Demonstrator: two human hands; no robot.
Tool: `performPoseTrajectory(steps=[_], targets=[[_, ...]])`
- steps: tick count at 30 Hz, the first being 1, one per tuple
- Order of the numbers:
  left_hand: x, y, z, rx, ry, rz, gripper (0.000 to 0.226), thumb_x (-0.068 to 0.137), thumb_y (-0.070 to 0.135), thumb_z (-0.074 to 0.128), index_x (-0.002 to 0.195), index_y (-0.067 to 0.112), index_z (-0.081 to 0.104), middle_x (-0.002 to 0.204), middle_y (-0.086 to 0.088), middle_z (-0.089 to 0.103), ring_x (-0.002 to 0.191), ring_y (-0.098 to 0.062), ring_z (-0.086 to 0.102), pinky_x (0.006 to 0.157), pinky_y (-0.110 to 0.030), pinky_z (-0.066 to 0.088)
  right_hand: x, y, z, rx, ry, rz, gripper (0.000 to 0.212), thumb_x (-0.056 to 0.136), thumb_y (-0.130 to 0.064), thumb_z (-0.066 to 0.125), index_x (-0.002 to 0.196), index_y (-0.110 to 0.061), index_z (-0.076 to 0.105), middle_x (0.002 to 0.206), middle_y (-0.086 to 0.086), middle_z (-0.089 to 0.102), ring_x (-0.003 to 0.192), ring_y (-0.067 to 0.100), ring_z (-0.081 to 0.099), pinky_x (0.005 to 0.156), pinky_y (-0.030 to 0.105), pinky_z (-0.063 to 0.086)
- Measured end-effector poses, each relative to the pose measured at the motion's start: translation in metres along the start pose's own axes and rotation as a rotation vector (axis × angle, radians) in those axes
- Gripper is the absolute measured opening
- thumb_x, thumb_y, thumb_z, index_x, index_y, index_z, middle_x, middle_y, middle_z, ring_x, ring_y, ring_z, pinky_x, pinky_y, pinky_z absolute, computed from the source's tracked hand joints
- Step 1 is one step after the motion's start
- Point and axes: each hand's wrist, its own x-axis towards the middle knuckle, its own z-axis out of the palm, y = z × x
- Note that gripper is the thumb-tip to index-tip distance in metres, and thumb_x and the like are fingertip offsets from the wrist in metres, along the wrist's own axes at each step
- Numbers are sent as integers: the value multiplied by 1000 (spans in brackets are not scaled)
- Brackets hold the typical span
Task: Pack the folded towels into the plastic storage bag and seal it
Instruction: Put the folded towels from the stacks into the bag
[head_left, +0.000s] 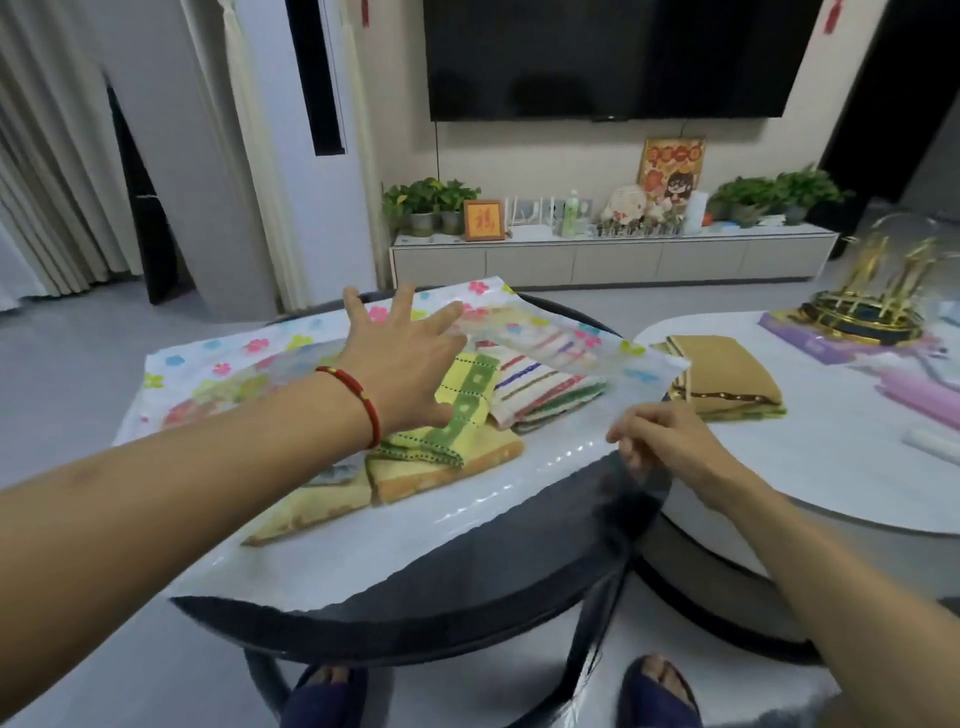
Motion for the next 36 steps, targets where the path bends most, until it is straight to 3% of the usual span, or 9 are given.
performPoseTrajectory(steps=[5,8,13,19,22,27,30,32,36], targets=[[39,45,13,-22,38,114,69,75,66,63,138,39,50,163,9,19,149,-38,8,103,-81,18,8,65,-72,-346,540,128,23,92,-29,57,75,-21,71,77,2,70,74,24,62,71,33,44],[61,70,18,-4,2,156,59,76,64,63,130,42,57,163,7,19,149,-39,5,104,-80,18,28,87,-93,-506,567,144,31,89,-39,57,102,-16,75,110,11,73,101,34,65,86,38,49],[85,95,33,71,-7,187,49,75,65,60,117,41,66,162,9,22,149,-38,3,105,-77,18,96,108,-124,-647,534,293,49,102,-47,48,144,-24,54,151,26,42,138,46,40,113,54,35],[106,84,37,25,86,115,60,77,73,50,133,51,49,164,10,16,150,-35,0,108,-73,20,157,117,-148,-753,571,561,43,104,-44,48,141,-20,45,139,27,50,133,46,42,110,53,29],[111,84,35,22,67,107,58,77,76,50,130,52,52,164,11,16,150,-34,0,109,-72,20,166,115,-146,-737,640,543,33,102,-28,53,134,-23,45,136,27,48,129,46,44,110,54,28],[107,78,31,15,73,94,47,75,75,52,112,49,65,162,9,24,149,-35,6,107,-72,23,160,92,-153,-356,616,390,42,97,-11,57,135,-28,53,142,22,40,106,40,52,91,42,48],[96,67,26,-15,94,62,40,73,74,56,98,45,70,159,8,33,148,-36,11,106,-73,23,136,81,-170,-150,506,340,44,92,-8,65,133,-21,65,131,17,61,107,30,61,89,41,56],[85,58,23,-22,97,30,37,72,72,59,92,43,71,155,9,40,147,-37,15,105,-73,24,112,70,-180,21,498,347,35,94,-5,64,125,-17,72,114,14,66,89,23,62,70,34,54],[63,39,14,3,27,-41,46,73,71,57,110,45,65,152,12,41,145,-38,17,103,-72,26,56,36,-190,216,462,294,32,93,-2,57,116,-12,76,94,10,58,73,20,53,58,31,46]])
